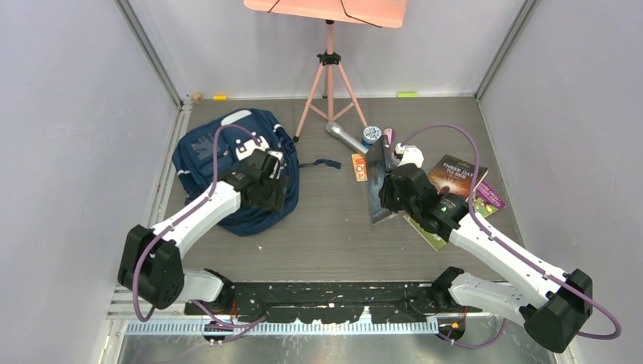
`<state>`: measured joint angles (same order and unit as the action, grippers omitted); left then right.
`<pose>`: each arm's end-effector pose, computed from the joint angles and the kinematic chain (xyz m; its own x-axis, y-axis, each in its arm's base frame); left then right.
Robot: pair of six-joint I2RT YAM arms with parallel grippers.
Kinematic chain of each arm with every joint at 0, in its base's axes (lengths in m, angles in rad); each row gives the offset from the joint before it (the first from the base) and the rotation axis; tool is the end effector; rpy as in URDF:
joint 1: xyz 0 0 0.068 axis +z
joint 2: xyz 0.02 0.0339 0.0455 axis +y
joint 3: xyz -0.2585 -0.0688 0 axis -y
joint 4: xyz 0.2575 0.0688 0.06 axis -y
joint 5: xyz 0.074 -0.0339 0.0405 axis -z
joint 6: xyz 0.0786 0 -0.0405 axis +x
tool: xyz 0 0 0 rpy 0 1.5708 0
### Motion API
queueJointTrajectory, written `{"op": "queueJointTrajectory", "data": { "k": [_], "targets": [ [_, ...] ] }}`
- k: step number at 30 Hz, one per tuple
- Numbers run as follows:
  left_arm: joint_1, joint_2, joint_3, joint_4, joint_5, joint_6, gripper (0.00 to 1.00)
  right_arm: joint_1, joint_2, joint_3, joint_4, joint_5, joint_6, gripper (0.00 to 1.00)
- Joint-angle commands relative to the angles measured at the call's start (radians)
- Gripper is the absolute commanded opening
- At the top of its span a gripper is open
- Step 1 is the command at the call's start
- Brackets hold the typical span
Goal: Pack the student bag
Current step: Place the book in the student bag.
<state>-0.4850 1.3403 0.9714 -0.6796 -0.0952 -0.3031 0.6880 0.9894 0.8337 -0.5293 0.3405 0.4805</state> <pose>0.2677 -0.1326 0.1963 -0.8578 0.1162 -0.5007 0.1740 0.9822 -0.0703 0.2147 0.1425 0.2552 -0.6177 0.0562 -0.7844 -0.1277 0.9770 0.1706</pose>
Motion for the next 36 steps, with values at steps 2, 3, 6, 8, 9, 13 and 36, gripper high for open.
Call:
{"op": "queueJointTrajectory", "data": {
  "k": [2, 3, 6, 8, 9, 13, 36],
  "targets": [
    [0.002, -0.021, -0.041, 0.052, 0.009, -0.005, 0.63, 0.004, -0.034, 0.024, 0.161, 0.019, 0.027, 0.0],
    [0.001, -0.017, -0.044, 0.074, 0.006, -0.012, 0.62, 0.003, -0.036, 0.022, 0.16, 0.017, 0.027, 0.0],
    [-0.013, -0.007, -0.046, 0.116, -0.006, -0.016, 0.58, 0.004, -0.04, 0.021, 0.159, 0.014, 0.025, 0.0],
    [-0.025, 0.002, -0.042, 0.136, -0.022, -0.016, 0.58, 0.004, -0.04, 0.023, 0.156, 0.015, 0.021, 0.0],
    [-0.03, 0.004, -0.039, 0.146, -0.03, -0.017, 0.58, 0.004, -0.039, 0.023, 0.154, 0.016, 0.02, 0.0],
    [-0.054, 0.025, -0.036, 0.211, -0.057, -0.017, 0.58, 0.004, -0.027, 0.026, 0.154, 0.015, 0.012, 0.0],
    [-0.219, 0.224, 0.014, 0.281, -0.562, 0.078, 0.53, 0.004, -0.054, 0.008, 0.125, 0.029, 0.023, 0.0]
  ]
}}
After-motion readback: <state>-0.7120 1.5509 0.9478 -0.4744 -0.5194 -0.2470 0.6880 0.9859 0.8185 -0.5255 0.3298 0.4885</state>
